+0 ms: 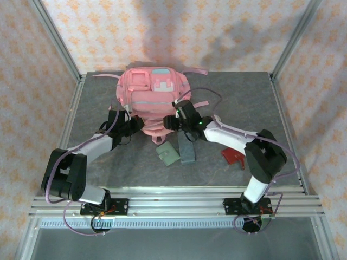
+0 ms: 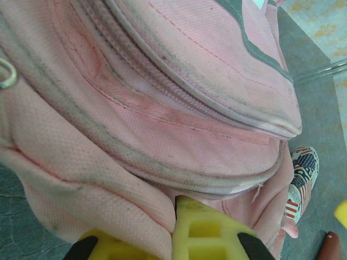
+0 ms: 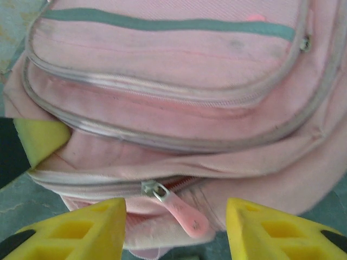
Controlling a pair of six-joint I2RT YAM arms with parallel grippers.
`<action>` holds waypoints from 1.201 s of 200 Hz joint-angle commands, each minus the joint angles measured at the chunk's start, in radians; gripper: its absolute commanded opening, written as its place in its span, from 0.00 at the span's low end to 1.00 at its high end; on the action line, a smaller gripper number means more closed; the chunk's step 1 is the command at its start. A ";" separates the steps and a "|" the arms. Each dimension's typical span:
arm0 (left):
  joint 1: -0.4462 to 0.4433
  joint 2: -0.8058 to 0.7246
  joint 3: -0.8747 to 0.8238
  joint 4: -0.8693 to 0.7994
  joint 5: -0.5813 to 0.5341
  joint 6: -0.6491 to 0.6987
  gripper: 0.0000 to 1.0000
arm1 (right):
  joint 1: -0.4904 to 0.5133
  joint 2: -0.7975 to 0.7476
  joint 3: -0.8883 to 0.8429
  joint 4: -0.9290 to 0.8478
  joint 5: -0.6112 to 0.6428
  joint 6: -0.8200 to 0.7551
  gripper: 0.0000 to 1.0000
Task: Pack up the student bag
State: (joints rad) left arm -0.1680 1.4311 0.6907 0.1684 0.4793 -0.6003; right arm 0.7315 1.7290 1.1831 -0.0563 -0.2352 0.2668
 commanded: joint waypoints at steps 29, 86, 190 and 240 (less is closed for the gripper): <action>-0.002 -0.037 0.008 0.069 0.030 0.020 0.00 | -0.017 0.149 0.075 -0.012 -0.078 -0.064 0.51; 0.000 -0.028 0.015 0.078 0.035 0.020 0.00 | -0.009 0.165 0.058 -0.010 -0.201 -0.090 0.15; 0.001 -0.009 0.003 0.113 0.053 -0.034 0.00 | -0.004 0.179 0.081 -0.001 -0.204 -0.087 0.23; 0.000 -0.001 -0.001 0.133 0.067 -0.053 0.00 | -0.004 0.219 0.132 -0.024 -0.127 -0.060 0.09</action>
State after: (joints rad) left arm -0.1608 1.4315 0.6849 0.1749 0.4648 -0.6434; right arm 0.7204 1.9198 1.2705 -0.0544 -0.4286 0.1932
